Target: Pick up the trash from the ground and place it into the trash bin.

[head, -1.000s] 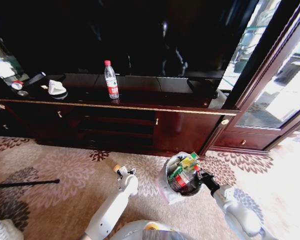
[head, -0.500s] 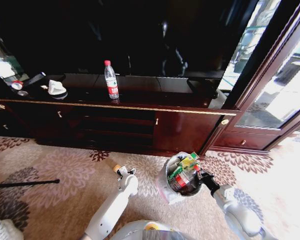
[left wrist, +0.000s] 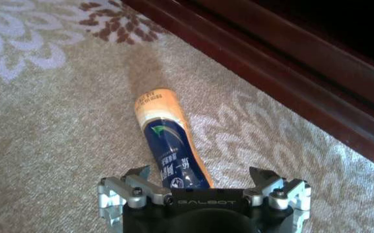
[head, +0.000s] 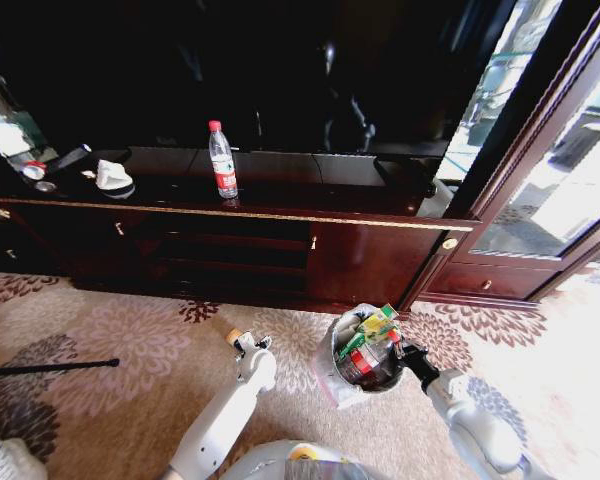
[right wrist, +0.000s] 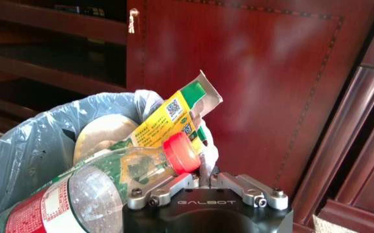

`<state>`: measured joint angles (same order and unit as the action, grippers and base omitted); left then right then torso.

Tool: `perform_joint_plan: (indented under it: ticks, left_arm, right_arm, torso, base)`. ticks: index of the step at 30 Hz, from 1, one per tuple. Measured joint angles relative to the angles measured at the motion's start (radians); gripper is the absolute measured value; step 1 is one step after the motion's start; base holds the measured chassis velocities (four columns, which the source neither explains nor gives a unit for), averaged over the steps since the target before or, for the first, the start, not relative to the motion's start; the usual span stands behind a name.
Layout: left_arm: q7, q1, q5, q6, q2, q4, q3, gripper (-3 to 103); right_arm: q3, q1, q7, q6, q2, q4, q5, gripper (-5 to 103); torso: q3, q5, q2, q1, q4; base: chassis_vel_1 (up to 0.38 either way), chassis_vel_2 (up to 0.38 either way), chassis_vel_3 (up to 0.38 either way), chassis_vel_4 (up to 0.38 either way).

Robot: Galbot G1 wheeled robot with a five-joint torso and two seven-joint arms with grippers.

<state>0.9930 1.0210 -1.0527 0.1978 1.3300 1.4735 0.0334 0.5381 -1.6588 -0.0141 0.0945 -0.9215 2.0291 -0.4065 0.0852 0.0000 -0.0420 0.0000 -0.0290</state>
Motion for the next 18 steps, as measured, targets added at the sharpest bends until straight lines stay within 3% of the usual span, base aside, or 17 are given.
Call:
perform_joint_plan:
  ticks: [18]
  left_arm:
    - [0.0, 0.0, 0.0, 0.0, 0.0, 0.0, 0.0, 100]
  right_arm:
    - [0.0, 0.0, 0.0, 0.0, 0.0, 0.0, 0.0, 2]
  torso:
    - [0.0, 0.0, 0.0, 0.0, 0.0]
  base:
    - [0.0, 0.0, 0.0, 0.0]
